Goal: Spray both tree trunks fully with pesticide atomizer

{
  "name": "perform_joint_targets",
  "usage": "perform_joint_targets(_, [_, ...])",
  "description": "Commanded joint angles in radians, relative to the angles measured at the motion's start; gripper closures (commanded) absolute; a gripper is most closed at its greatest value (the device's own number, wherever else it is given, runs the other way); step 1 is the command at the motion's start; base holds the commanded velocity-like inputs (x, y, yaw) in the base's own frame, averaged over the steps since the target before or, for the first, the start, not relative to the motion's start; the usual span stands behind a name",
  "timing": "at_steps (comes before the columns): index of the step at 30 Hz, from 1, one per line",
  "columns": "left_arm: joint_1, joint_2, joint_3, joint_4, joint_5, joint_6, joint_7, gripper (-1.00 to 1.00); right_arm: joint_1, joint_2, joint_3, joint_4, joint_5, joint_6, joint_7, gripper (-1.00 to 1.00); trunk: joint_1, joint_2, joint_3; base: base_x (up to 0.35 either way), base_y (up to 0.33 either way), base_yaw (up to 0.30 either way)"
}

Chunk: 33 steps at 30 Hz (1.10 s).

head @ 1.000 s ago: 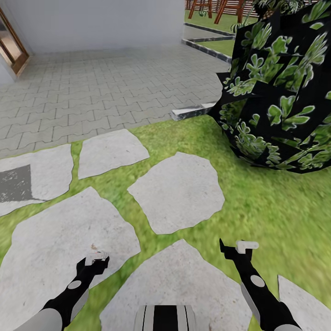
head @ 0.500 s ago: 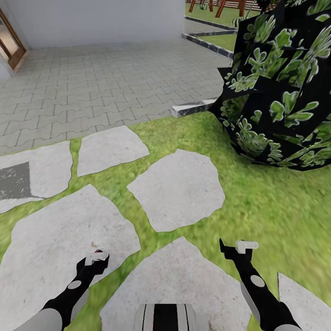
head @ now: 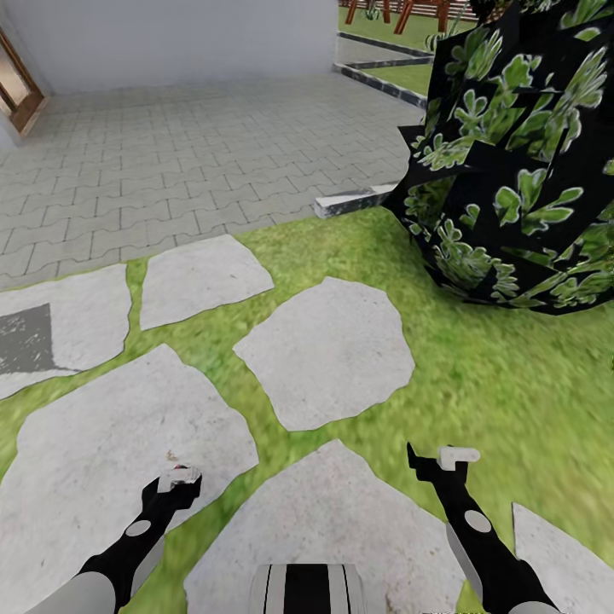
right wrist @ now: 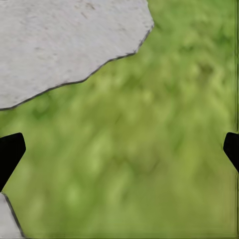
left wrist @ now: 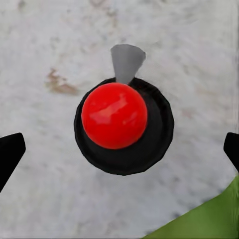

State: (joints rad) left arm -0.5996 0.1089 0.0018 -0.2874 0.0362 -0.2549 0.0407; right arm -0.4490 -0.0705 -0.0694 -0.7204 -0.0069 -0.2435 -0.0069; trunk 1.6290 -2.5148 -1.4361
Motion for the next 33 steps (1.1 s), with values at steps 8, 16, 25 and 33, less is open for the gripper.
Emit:
perform_joint_targets(8, [0.000, 0.000, 0.000, 0.001, 0.004, -0.004, 0.001, -1.00, 0.000, 0.000, 0.000, 0.001, -0.001, -0.002, -0.001, -1.00, 0.000, 0.000, 0.001, 0.000, 0.000, -0.038])
perform_joint_targets(16, [0.000, 0.000, 0.000, 0.001, 0.004, -0.004, 0.001, -1.00, 0.000, 0.001, 0.000, 0.001, -0.001, -0.002, -0.001, -1.00, 0.000, 0.000, 0.007, 0.000, 0.000, 0.000])
perform_joint_targets(25, [0.001, 0.000, 0.000, 0.001, 0.005, -0.004, 0.001, -1.00, 0.000, 0.001, 0.000, 0.001, -0.001, -0.003, -0.001, -1.00, 0.000, 0.000, 0.008, 0.000, 0.000, 0.000])
perform_joint_targets(33, [0.001, 0.002, 0.000, 0.001, 0.005, -0.006, 0.001, 1.00, 0.000, 0.001, 0.000, 0.001, -0.001, -0.003, -0.001, -1.00, 0.000, 0.000, 0.008, 0.000, 0.000, 0.000])
